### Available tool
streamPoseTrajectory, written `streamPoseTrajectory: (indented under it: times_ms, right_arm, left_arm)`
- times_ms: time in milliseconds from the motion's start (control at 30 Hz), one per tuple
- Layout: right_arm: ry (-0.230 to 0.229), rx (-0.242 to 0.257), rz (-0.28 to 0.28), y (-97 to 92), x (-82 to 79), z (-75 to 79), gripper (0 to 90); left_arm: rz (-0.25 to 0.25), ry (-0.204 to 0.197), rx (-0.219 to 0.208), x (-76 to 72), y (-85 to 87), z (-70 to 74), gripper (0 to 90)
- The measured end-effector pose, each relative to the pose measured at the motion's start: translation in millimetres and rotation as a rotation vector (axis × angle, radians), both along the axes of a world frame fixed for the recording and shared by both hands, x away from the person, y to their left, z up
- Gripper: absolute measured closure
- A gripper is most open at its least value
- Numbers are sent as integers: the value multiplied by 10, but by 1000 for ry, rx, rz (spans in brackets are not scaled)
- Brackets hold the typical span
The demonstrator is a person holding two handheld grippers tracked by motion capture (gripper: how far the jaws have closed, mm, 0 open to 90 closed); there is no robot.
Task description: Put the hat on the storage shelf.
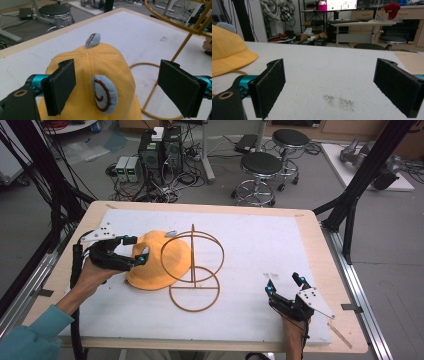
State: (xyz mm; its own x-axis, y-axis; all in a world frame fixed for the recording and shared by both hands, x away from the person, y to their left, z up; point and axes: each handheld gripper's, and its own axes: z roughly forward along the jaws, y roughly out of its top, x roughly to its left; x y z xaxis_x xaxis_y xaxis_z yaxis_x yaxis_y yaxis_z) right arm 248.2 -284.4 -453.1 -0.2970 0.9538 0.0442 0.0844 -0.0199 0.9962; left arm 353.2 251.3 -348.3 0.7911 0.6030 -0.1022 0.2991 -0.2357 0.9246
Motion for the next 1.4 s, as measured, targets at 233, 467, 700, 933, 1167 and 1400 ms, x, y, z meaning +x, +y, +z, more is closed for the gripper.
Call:
streamPoseTrajectory:
  times_ms: [233, 467, 700, 933, 1167, 1400]
  right_arm:
    - [1, 2, 1, -1, -1, 1, 93]
    - [3, 6, 3, -2, -4, 0, 93]
    - [2, 10, 5, -5, -6, 0, 93]
    - [2, 13, 8, -6, -8, -1, 92]
    - [-4, 12, 8, -15, -8, -2, 93]
    - [-1, 18, 7, -15, -11, -2, 93]
  left_arm:
    - [-6, 42, -23, 163, 53, 128, 69]
    - [-27, 85, -4, 406, -18, 257, 63]
    - [-32, 97, 13, 502, -87, 244, 63]
    - [-1, 205, 174, 657, -246, 12, 63]
    - [12, 241, 248, 697, -347, -81, 180]
    - [-34, 239, 278, 680, -357, -87, 622]
